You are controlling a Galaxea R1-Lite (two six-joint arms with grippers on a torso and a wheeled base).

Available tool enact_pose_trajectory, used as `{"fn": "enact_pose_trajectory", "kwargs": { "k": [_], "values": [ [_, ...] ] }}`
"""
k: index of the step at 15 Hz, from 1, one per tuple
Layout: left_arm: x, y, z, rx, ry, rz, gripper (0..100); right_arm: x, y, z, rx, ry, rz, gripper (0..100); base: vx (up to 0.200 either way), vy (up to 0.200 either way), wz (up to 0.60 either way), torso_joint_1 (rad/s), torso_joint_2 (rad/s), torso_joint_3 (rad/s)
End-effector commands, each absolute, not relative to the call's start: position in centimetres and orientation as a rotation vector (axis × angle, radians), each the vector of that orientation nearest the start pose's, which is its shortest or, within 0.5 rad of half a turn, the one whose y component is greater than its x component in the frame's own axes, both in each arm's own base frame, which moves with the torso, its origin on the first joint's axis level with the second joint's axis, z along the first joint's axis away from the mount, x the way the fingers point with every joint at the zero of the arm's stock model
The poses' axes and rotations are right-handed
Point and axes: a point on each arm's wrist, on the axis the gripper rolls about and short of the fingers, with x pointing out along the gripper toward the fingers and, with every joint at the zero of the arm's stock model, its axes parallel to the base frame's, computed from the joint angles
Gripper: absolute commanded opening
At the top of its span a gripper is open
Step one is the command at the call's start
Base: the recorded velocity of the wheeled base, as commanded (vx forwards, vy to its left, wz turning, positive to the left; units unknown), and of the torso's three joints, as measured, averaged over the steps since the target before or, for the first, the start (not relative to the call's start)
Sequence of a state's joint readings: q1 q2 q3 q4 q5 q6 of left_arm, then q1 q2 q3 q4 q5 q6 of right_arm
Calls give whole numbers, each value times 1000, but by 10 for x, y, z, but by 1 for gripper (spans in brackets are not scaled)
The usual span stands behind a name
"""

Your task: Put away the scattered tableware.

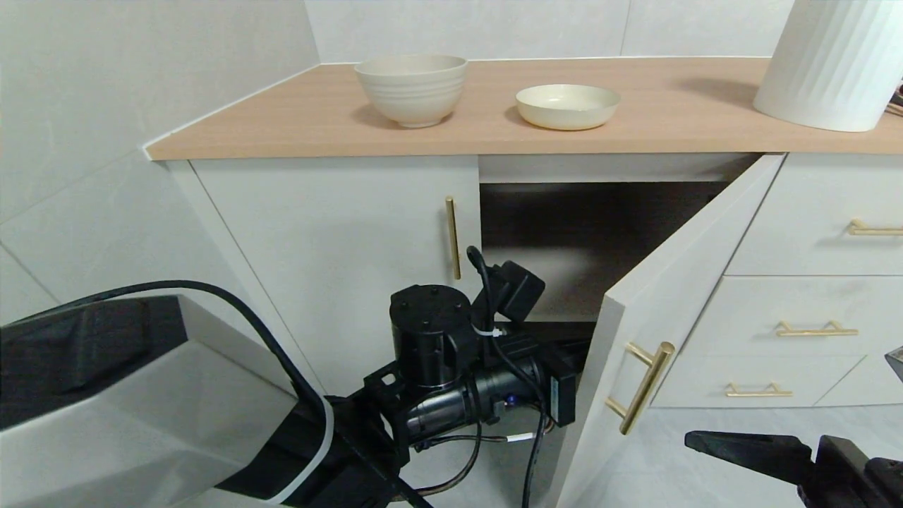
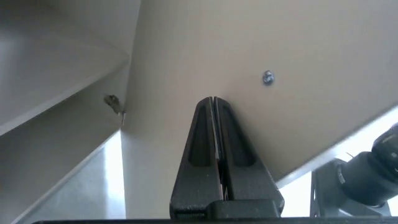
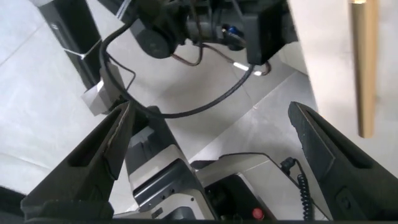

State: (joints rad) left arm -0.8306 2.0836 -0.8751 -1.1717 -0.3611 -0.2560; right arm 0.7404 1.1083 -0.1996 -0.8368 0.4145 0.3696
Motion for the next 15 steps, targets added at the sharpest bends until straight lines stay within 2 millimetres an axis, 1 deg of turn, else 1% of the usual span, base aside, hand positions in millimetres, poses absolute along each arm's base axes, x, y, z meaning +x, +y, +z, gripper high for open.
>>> {"fn": "enact_pose_trajectory", "kwargs": {
  "k": [1,3,6,10,12,13,14,15],
  "values": [
    [252,-288,123,-218,181,-1181,0,89,97,172,316,275,1148,100,-200,0,0,-2,2,12],
    [253,-288,123,-218,182,-1179,0,88,97,171,315,279,1150,100,-200,0,0,7,7,2],
    [256,-291,122,-218,182,-1179,0,84,98,172,313,275,1192,100,0,0,0,0,0,0],
    [268,-304,121,-218,188,-1177,0,83,98,173,314,272,1199,100,0,0,0,0,0,0],
    [269,-308,123,-219,183,-1181,0,81,97,175,315,261,1209,100,0,0,0,0,0,0],
    [268,-309,124,-219,182,-1184,0,79,97,176,316,253,1220,100,0,0,0,0,0,0],
    [258,-317,125,-217,180,-1212,0,69,95,182,321,221,1298,100,0,0,0,0,0,0],
    [243,-329,128,-217,176,-1256,0,63,91,186,324,189,1340,100,0,0,0,0,0,0]
  ]
}}
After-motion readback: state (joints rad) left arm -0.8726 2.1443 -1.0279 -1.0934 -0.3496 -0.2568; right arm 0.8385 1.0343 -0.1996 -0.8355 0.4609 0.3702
